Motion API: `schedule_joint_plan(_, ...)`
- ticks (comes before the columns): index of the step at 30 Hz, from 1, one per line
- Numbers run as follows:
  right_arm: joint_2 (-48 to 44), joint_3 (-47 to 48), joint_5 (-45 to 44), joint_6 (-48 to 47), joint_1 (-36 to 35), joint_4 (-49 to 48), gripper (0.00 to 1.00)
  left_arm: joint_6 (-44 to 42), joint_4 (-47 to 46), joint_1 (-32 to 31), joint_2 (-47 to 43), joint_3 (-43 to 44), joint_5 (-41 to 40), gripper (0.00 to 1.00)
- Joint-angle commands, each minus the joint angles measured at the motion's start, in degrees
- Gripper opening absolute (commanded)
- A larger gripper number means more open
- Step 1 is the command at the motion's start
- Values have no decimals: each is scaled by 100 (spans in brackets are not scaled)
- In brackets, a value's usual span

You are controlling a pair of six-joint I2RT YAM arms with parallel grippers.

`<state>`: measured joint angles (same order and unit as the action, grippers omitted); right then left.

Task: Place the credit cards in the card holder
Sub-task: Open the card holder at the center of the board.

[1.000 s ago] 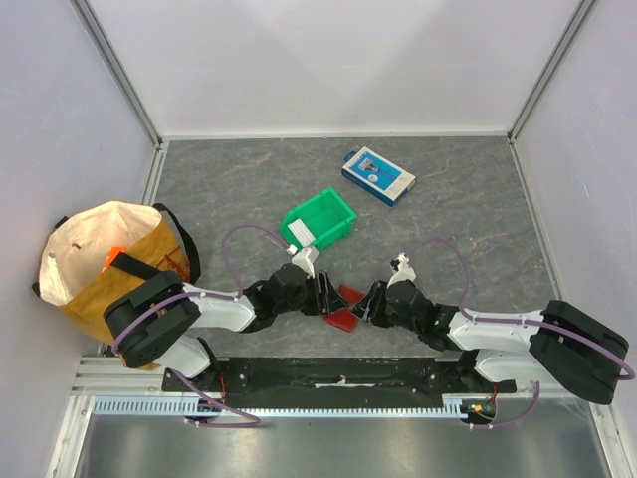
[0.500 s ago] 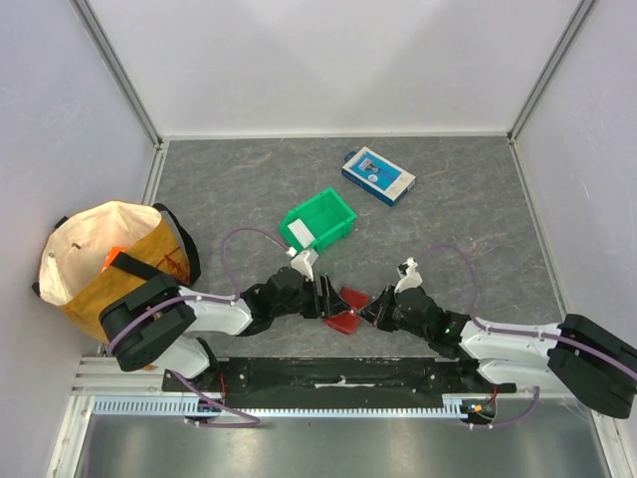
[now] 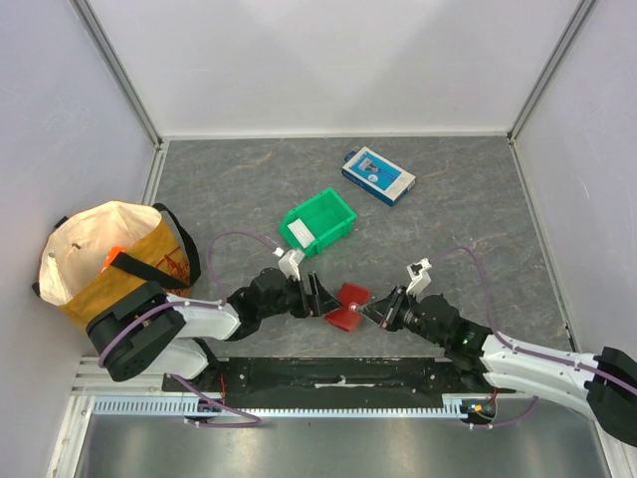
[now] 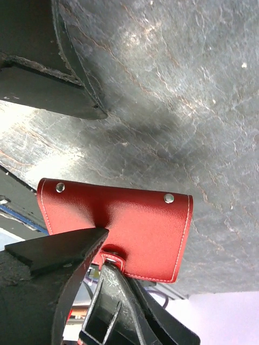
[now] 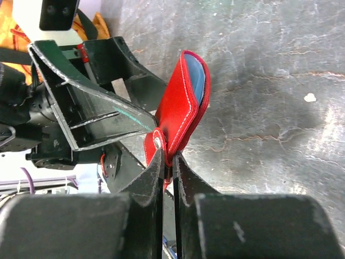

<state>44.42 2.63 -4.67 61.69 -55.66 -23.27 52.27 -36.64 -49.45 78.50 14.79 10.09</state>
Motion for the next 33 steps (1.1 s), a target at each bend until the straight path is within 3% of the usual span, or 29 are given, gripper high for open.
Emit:
schedule_joint_plan(1, -302, 18, 141, -210, -15, -152, 0, 2, -877, 137, 69, -107, 660, 87)
schedule_joint_plan(5, -268, 44, 212, -245, -6, -204, 0, 125, -1694, 208, 183, -186, 1117, 85)
schedule_joint_plan(8, -171, 18, 256, -254, -15, -362, 0, 231, -2232, 243, 350, -213, 1434, 79)
schedule_joint_plan(12, -39, -8, 273, -271, -15, -530, 0, 336, -2628, 252, 526, -239, 1637, 57)
schedule_joint_plan(17, -4, 26, 273, -350, -15, -486, 0, 249, -2339, 252, 465, -178, 1637, 21)
schedule_joint_plan(22, 93, 141, 282, -465, -15, -231, 2, -23, -1716, 243, 394, -3, 1567, 4)
schedule_joint_plan(27, 67, 702, -191, -1087, -6, 1260, 40, -804, 251, 261, 201, 560, 1338, 2)
schedule_joint_plan(30, -4, 1036, -385, -1606, 2, 1930, 50, -1192, 990, 252, 87, 736, 1189, 2)
schedule_joint_plan(33, 145, 1300, -360, -2028, 11, 2159, 52, -1596, 1676, 261, 121, 964, 1162, 2)
